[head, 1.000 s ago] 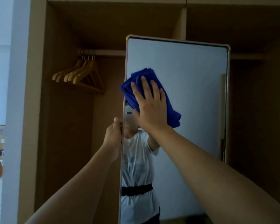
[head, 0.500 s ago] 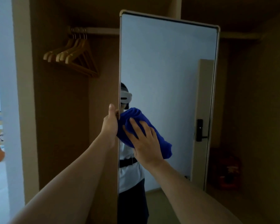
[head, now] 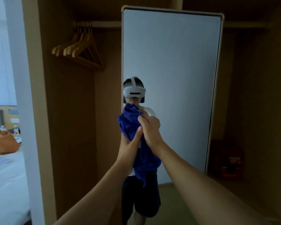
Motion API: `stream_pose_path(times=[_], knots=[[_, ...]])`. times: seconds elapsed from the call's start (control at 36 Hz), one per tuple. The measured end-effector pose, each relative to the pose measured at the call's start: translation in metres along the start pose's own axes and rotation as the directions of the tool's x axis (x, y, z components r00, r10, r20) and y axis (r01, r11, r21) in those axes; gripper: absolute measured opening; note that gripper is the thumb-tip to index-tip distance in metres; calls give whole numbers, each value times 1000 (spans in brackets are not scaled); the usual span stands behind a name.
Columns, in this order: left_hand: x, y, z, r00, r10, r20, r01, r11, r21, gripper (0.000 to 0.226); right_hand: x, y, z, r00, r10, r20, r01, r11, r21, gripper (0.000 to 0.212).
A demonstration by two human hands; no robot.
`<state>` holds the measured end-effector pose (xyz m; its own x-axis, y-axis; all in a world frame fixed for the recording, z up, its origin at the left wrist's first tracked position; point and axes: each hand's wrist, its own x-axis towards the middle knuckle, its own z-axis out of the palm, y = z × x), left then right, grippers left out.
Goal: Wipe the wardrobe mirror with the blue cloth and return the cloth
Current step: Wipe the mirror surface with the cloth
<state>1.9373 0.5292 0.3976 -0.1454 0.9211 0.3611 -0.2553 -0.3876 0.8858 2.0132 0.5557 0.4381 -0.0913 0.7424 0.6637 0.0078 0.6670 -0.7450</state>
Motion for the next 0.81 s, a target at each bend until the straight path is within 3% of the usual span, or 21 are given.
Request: stream_pose_path(times=[0.06,0.11,0.14,0.19,0.25,0.31,0.36,0.42,0.47,0.58,0.64,0.72,0.75,0.81], knots=[[1,-3,-5,994,-79,-80,77,997,-29,39,-1,1,-4,990,95,100,-98,995,26,29],[2,-4,-13,974,-181,-139,166,980,-114,22,-1,6,-12,977,152,151,-147,988,-46,43],[3,-4,-17,963,-208,-171,186,974,-132,19,0,9,-18,982,155,105,-147,986,-78,50],[5,-4,-26,947,-206,-247,181,976,-119,15,1,15,-37,987,112,-115,-129,980,-151,55],[8,-1,-38,932,-167,-322,146,985,-87,14,-1,24,-66,948,73,-309,-172,936,-308,47],[12,3,-51,921,-114,-371,111,993,-30,14,-9,41,-101,872,-19,-489,-295,777,-556,37],[17,7,-65,917,-61,-393,91,994,57,15,-20,55,-133,711,-103,-695,-433,715,-549,37],[22,8,-78,915,-29,-403,95,985,144,16,-30,63,-158,593,-79,-801,-533,707,-464,36],[27,3,-92,910,-24,-415,121,971,208,18,-41,72,-178,567,-22,-823,-622,643,-446,30],[40,-14,-112,899,-74,-432,193,951,240,17,-61,103,-205,599,186,-779,-733,519,-441,22],[47,-23,-115,899,-133,-417,240,946,216,13,-65,118,-211,586,310,-749,-777,477,-411,25],[61,-37,-113,902,-259,-345,321,937,136,28,-65,141,-215,536,471,-701,-841,370,-394,33],[63,-42,-110,900,-304,-312,355,926,124,31,-63,151,-217,518,502,-692,-852,376,-365,33],[67,-49,-105,892,-377,-250,410,906,99,34,-67,166,-219,498,587,-638,-841,506,-190,29]])
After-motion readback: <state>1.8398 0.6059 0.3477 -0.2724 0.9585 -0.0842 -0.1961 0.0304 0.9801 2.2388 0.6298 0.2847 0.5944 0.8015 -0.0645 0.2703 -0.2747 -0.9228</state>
